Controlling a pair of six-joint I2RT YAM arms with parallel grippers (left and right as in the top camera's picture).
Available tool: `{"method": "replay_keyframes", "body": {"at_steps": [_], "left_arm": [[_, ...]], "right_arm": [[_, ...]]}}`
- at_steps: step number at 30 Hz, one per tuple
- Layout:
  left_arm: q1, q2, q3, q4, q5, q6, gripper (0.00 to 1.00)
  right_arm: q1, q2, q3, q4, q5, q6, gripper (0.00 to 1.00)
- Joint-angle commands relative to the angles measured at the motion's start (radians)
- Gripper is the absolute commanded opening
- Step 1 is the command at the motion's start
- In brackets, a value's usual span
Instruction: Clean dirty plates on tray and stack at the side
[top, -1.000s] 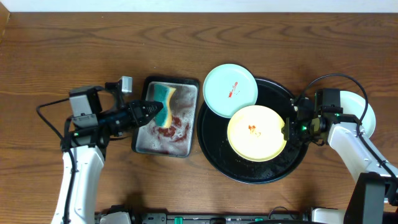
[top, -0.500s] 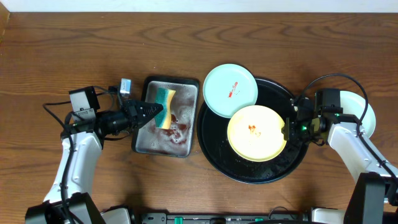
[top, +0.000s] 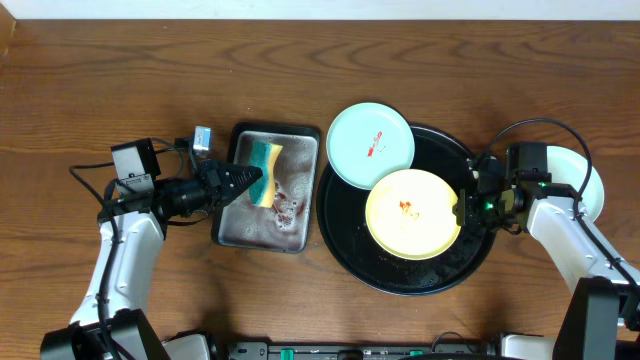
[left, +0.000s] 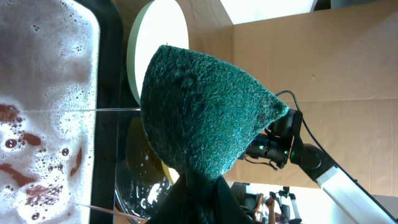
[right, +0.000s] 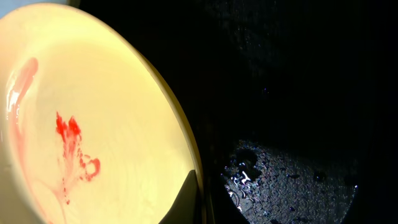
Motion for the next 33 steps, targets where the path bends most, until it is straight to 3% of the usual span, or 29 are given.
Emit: {"method": "replay_keyframes", "body": {"at_steps": [1, 21, 26, 28, 33], "left_arm": [[0.006, -0.002, -0.005, 0.004, 0.04, 0.002, 0.07], [0.006, -0.002, -0.005, 0.037, 0.043, 0.002, 0.07], [-0.005, -0.002, -0.005, 0.199, 0.04, 0.089, 0.07], [-0.013, -0.006, -0.005, 0.314, 0.009, 0.087, 0.07], [-0.013, -0.028, -0.005, 0.417, 0.009, 0.046, 0.07]], "right_arm": [[0.01, 0.007, -0.006, 0.0, -0.004, -0.015, 0.01], [0.01, 0.007, -0.006, 0.0, -0.004, -0.015, 0.01], [0.01, 0.007, -0.006, 0.005, -0.004, -0.015, 0.01], [0.01, 0.007, -0.006, 0.008, -0.004, -0.015, 0.01], [0.01, 0.007, -0.006, 0.004, -0.004, -0.015, 0.01]]}}
